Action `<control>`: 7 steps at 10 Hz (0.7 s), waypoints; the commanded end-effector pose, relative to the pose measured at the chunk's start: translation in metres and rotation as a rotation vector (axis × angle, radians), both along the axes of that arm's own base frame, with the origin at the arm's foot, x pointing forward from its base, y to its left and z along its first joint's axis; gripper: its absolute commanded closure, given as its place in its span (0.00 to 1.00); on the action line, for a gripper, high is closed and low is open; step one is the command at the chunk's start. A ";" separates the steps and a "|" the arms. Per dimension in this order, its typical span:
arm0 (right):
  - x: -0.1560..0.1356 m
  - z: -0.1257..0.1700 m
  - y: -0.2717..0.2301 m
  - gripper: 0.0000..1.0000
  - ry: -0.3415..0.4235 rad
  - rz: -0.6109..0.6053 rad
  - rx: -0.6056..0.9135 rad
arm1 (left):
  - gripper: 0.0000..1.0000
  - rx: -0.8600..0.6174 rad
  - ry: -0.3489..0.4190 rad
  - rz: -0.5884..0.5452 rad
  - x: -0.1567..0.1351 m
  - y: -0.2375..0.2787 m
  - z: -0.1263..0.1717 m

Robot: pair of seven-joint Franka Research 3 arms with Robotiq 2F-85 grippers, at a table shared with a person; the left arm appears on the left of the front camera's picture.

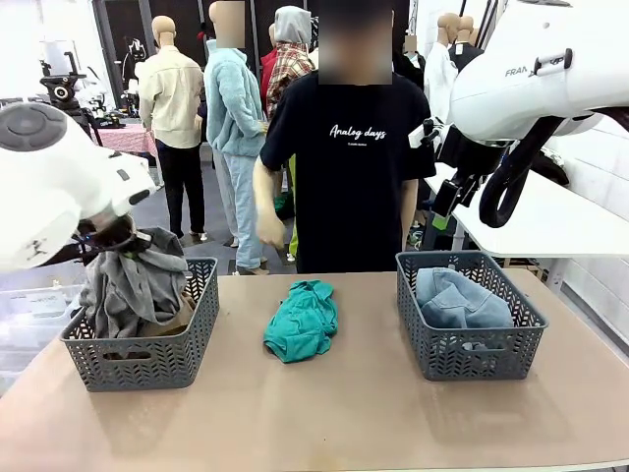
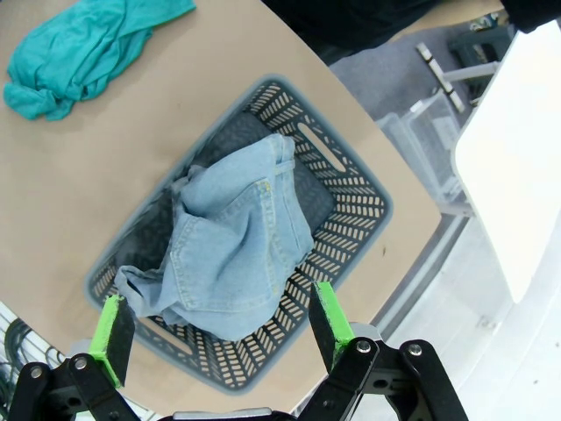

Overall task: Sort the tops and bottoms.
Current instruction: Sort the clothes according to human instructions.

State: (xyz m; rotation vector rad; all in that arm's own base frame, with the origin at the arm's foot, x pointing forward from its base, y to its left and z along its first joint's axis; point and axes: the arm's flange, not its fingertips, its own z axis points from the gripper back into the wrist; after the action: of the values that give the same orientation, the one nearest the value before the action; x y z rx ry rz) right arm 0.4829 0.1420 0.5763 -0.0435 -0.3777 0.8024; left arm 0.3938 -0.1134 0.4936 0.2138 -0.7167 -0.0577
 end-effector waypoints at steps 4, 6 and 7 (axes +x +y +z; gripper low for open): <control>0.000 -0.001 0.000 0.00 0.006 0.001 0.010 | 1.00 0.008 0.103 0.018 0.035 -0.002 -0.073; 0.000 -0.001 0.000 0.00 0.006 0.001 0.010 | 1.00 -0.005 0.135 0.039 0.040 0.003 -0.094; 0.000 -0.001 0.000 0.00 0.006 0.001 0.010 | 1.00 -0.013 0.162 0.039 0.039 0.000 -0.102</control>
State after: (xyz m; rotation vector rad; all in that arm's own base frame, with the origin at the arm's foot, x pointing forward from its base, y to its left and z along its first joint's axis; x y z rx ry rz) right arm 0.4829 0.1420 0.5762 -0.0434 -0.3775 0.8025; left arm 0.4253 -0.1043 0.4043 0.2076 -0.5348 -0.0690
